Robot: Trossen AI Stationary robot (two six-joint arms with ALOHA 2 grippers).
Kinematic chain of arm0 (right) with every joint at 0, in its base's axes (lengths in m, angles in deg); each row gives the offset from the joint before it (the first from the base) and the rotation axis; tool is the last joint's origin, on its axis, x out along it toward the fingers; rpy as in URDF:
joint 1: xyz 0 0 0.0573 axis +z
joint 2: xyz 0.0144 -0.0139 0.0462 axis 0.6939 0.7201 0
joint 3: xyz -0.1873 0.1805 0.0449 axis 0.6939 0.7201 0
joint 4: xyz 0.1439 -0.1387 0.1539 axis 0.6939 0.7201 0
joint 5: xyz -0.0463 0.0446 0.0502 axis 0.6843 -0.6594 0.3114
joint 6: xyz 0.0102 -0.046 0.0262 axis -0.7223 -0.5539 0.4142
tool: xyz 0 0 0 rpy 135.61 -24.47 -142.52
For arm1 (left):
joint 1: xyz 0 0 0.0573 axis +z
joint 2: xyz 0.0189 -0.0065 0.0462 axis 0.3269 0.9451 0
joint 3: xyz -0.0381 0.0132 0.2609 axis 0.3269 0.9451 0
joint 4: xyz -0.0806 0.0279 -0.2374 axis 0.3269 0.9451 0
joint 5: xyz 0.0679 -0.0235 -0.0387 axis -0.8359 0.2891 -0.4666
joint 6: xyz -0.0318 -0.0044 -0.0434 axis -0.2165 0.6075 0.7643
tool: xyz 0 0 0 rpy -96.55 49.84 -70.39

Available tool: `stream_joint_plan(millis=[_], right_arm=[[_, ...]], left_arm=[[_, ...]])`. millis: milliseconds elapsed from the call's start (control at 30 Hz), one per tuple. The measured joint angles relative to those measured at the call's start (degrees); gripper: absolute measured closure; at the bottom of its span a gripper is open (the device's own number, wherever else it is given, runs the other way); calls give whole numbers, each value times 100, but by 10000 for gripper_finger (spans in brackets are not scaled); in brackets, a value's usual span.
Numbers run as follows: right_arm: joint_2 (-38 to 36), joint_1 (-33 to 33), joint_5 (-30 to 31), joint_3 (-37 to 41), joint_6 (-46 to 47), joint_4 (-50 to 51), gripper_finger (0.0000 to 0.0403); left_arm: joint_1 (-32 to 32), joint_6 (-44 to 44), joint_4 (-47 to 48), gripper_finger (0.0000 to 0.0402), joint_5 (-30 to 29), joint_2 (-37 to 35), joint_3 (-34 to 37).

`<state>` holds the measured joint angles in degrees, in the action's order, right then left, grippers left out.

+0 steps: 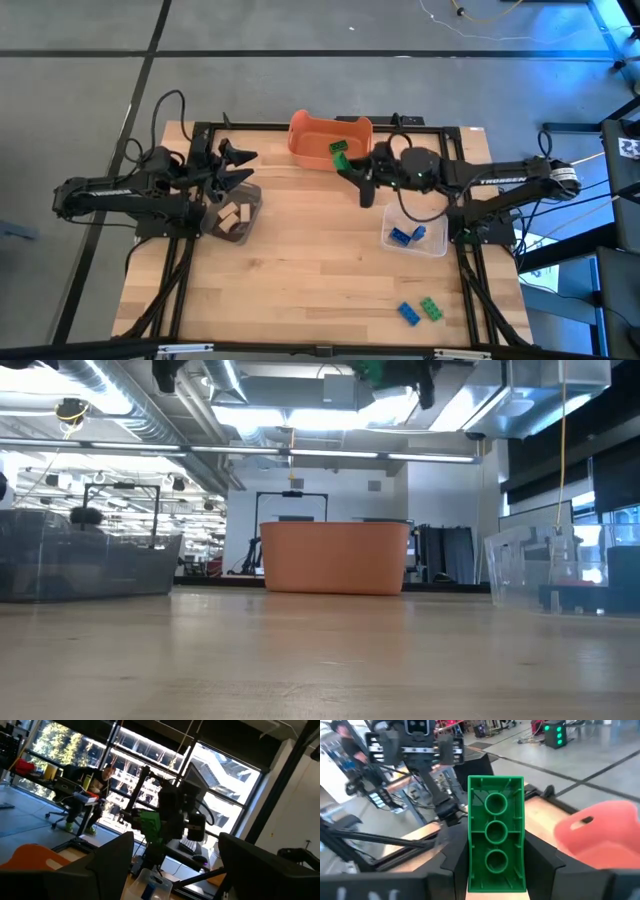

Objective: Sort & place blocks by color
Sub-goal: Put the top green game piece into the orange bin, then put the green game piece into the orange bin

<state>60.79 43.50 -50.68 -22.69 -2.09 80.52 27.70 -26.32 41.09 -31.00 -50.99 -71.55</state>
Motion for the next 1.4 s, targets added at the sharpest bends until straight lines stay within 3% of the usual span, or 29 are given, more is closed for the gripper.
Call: stream_joint_plan(millis=[300, 500, 800, 1100, 1400], right_arm=[[978, -904, 30, -1162, -276, 826, 268], [1926, -1475, 815, -1826, 165, 1686, 268], [3057, -2017, 560, -1747, 1642, 2592, 268], [3477, -2058, 534, -1746, 1992, 2555, 267], [3255, -2145, 435, -1750, 1951, 2987, 129]], left_arm=[[0, -101, 4, 118, 25, 15, 0], [-2, -17, 4, 118, -11, 14, 0], [0, -13, 6, 118, -19, 15, 0], [-2, 15, 6, 118, -4, 15, 0], [-2, -7, 28, 118, 138, 15, 0]])
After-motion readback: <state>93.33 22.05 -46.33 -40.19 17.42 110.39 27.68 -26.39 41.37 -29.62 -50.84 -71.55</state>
